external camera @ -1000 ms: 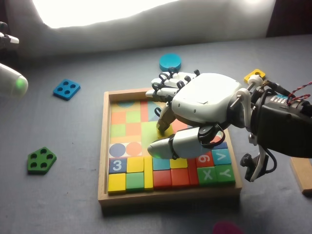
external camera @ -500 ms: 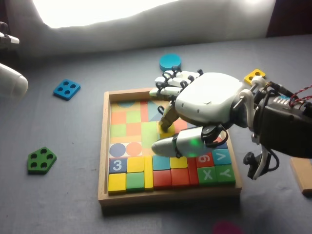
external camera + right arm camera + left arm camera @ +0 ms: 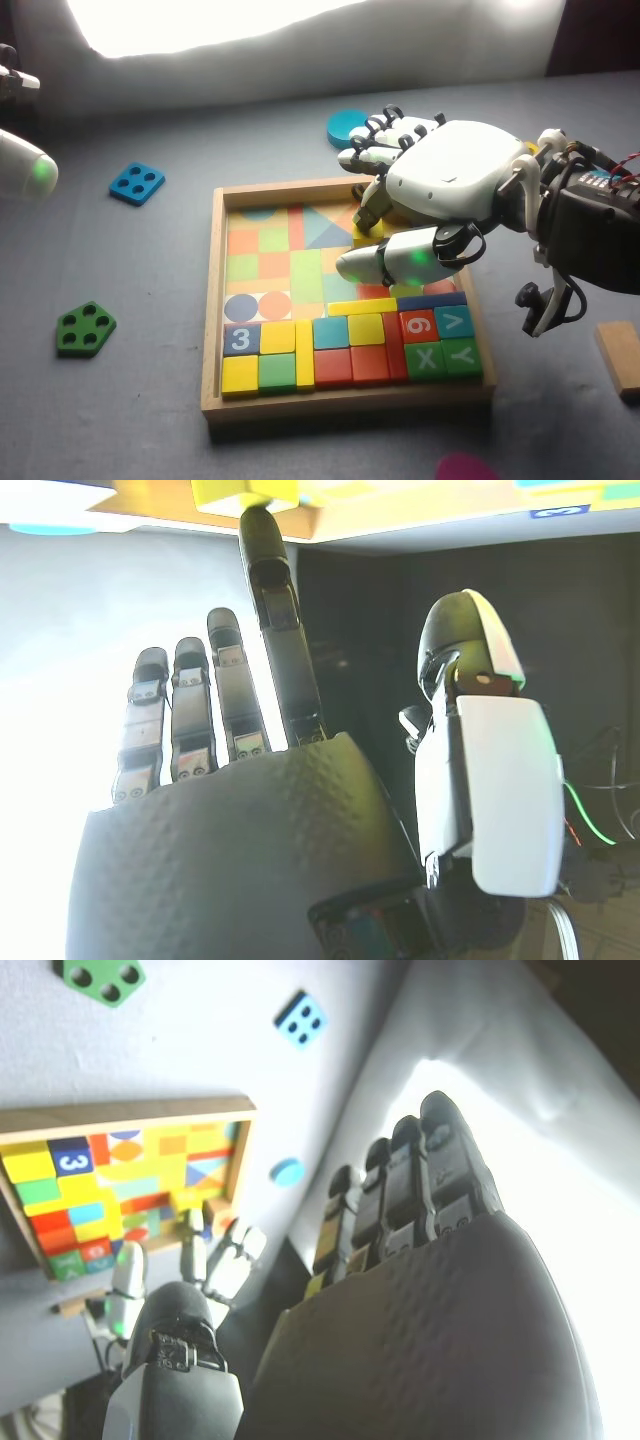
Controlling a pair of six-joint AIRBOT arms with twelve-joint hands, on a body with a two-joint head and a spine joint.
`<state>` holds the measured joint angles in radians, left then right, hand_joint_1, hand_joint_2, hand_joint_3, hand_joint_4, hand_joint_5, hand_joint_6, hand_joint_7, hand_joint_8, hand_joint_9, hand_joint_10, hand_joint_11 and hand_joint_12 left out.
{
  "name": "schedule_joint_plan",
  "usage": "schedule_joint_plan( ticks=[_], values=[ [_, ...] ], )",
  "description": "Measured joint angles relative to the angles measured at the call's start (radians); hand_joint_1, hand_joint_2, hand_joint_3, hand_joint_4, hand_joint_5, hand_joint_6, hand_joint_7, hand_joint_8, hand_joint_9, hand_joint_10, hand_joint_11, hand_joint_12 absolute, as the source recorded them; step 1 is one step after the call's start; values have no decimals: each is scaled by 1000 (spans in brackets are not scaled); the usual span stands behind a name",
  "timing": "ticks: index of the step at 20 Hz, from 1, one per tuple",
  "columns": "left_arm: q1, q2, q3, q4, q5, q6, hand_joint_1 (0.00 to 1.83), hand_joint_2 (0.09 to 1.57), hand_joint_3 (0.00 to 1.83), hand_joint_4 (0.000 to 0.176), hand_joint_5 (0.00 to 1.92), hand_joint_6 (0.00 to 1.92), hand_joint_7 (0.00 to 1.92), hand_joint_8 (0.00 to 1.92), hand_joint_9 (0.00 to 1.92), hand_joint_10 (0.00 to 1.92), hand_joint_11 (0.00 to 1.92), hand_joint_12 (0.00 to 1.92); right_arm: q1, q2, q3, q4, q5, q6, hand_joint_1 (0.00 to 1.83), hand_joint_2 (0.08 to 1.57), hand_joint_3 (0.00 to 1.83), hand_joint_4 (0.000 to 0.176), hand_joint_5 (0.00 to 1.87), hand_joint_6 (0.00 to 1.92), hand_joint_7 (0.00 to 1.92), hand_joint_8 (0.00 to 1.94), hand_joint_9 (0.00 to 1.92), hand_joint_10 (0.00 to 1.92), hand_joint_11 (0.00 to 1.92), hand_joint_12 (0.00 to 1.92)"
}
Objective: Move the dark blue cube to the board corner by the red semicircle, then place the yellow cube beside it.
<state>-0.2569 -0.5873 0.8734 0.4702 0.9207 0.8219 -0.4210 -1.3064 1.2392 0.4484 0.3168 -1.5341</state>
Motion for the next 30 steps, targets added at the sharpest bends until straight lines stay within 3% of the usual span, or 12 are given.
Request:
schedule_joint_plan(
  ticks=[7,11,14,15,21,23,30],
  values=[
    [0,0,0,0,-1,0,0,1119,0,61,0,0,0,0,0,0,0,190,-1,0,29,0,5,2,0,1160,3,0,843,9,156,7,0,0,0,0],
    [0,0,0,0,-2,0,0,1116,0,55,0,0,0,0,0,0,0,244,-6,0,35,-1,16,-8,0,1165,4,0,851,11,154,5,0,0,0,0],
    [0,0,0,0,-1,0,0,1121,1,62,0,0,0,0,0,0,0,89,-7,0,37,-1,18,-16,0,1165,4,0,839,5,129,0,0,0,0,0],
    [0,0,0,0,-1,0,0,1118,0,58,0,0,0,0,0,0,0,184,-7,0,37,-2,18,-17,0,1158,1,0,839,5,136,4,0,0,0,0],
    [0,0,0,0,-2,0,0,1127,4,49,0,0,0,0,0,0,0,254,-8,4,44,-4,14,-16,0,1163,2,0,842,6,148,8,0,0,0,0],
    [0,0,0,0,-2,0,0,1126,2,50,0,0,0,0,0,0,0,203,-8,5,45,-4,14,-16,0,1160,1,0,836,4,150,8,0,0,0,0],
    [0,0,0,0,-2,0,0,1132,3,50,0,0,0,0,0,0,0,360,-8,16,45,-4,7,-15,0,1165,2,0,838,4,151,6,0,0,0,0]
  ],
)
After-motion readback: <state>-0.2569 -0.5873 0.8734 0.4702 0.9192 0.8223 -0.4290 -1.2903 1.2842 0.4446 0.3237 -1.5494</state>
